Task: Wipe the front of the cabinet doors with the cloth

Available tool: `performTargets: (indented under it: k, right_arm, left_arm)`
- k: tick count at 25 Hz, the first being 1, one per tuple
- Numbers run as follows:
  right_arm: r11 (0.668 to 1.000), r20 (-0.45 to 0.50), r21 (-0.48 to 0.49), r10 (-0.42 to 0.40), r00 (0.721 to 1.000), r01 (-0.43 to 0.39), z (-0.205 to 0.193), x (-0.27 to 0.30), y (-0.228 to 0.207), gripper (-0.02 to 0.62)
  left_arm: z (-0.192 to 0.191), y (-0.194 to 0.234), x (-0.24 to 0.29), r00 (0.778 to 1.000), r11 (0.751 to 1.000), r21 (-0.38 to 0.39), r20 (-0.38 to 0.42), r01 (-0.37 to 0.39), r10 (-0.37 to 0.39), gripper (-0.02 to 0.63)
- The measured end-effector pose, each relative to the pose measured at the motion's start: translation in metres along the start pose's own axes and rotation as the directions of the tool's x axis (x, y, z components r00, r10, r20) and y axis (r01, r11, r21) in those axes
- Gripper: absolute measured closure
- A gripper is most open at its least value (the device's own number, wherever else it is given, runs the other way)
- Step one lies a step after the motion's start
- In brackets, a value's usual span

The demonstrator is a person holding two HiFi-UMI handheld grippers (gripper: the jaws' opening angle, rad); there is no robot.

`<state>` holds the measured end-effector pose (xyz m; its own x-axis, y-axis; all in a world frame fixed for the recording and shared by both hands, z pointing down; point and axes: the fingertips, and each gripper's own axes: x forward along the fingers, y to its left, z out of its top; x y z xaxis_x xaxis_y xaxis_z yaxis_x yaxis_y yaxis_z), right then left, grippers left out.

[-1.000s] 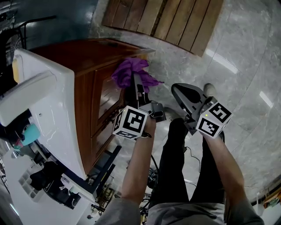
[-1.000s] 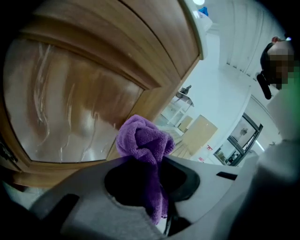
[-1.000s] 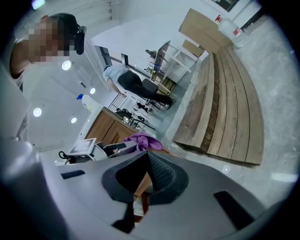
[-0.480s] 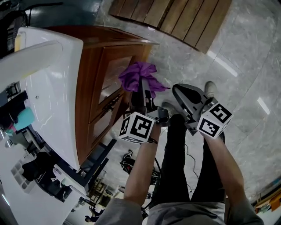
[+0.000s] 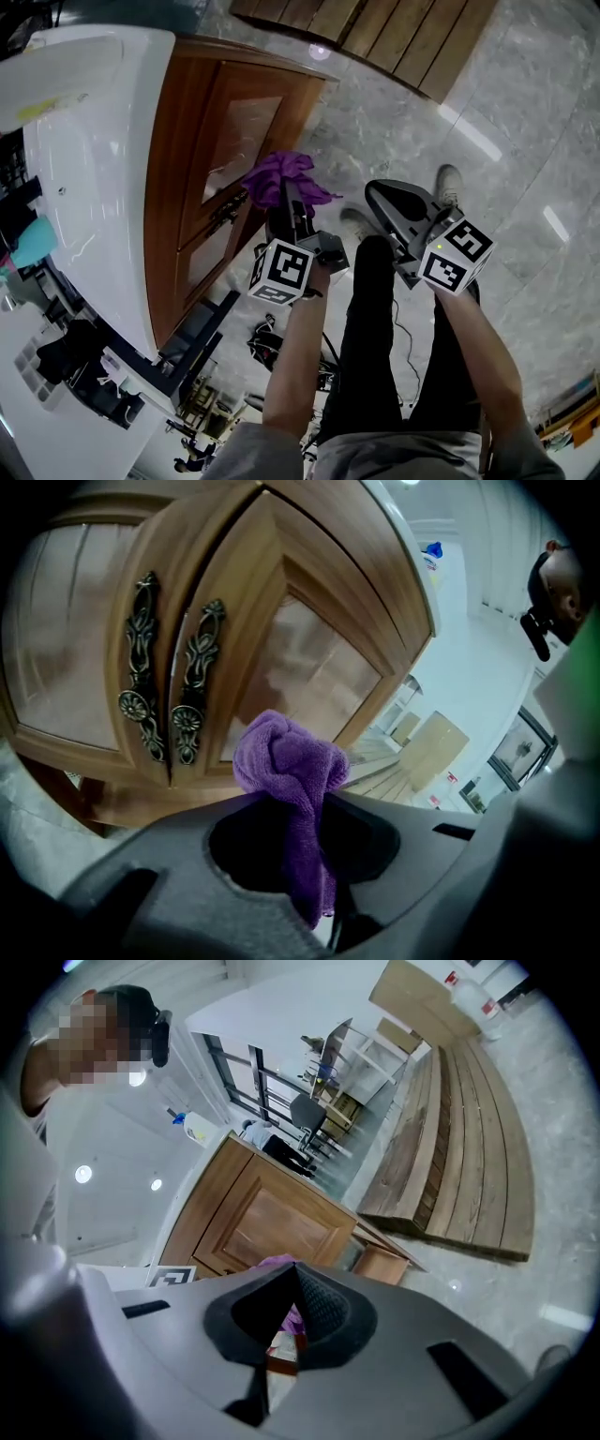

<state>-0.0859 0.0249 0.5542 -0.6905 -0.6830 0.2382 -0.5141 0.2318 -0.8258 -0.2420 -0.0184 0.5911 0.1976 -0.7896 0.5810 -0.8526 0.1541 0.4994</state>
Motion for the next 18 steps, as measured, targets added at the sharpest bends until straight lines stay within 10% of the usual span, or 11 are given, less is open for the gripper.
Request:
performTargets:
  k: [18]
  right_arm:
    - [0.998,0.012,0.019,-0.052,0.999,0.052,-0.045,0.014,-0.007,0.584]
  left_arm:
    - [-0.018,0.095,0.016,0.986,0.986,0.014,-0.024,-0.163,0.163,0.538]
